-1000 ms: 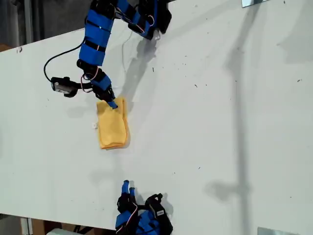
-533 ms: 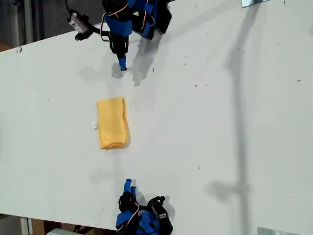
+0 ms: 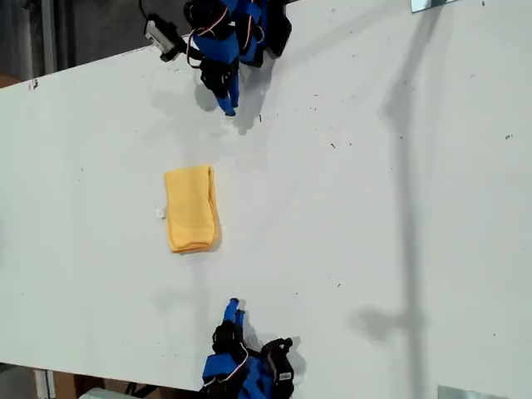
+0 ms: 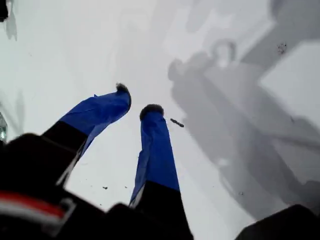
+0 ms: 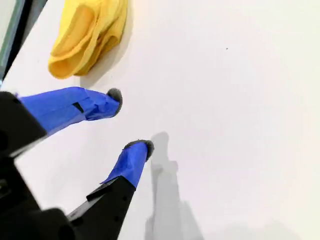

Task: Grasp corners of a square towel and fold twice.

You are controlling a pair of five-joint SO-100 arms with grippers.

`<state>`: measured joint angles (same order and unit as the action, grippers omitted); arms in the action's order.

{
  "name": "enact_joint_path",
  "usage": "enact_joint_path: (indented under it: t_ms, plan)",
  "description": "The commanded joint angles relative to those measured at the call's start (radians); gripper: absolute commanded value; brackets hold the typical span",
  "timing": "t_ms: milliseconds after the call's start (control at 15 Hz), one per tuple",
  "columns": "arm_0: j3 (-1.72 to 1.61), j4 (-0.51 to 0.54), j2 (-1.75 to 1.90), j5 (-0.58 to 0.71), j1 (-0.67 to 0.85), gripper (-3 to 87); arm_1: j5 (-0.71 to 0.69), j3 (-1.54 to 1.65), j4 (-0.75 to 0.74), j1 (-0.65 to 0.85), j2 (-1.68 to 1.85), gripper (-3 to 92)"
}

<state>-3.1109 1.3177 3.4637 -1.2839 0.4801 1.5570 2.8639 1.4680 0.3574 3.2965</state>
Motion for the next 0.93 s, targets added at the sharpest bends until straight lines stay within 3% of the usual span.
enact_joint_path:
  t_ms: [0,67,133,200,867]
  plan:
    - [-0.006,-0.021,0.008,0.189,0.023,13.1,0.140,-0.028,-0.025,-0.055,-0.003,10.2]
    - [-0.009,-0.035,0.008,0.362,0.040,12.6,0.066,-0.035,-0.003,-0.049,-0.003,10.2]
    - [-0.009,-0.035,0.008,0.351,0.061,12.3,-0.067,-0.037,0.014,-0.038,-0.003,10.2]
    - [-0.009,-0.020,0.008,0.272,0.066,12.3,-0.067,-0.037,0.014,-0.041,-0.003,10.2]
    - [-0.009,-0.017,0.008,0.265,0.066,12.3,-0.066,-0.037,0.014,-0.048,-0.003,10.2]
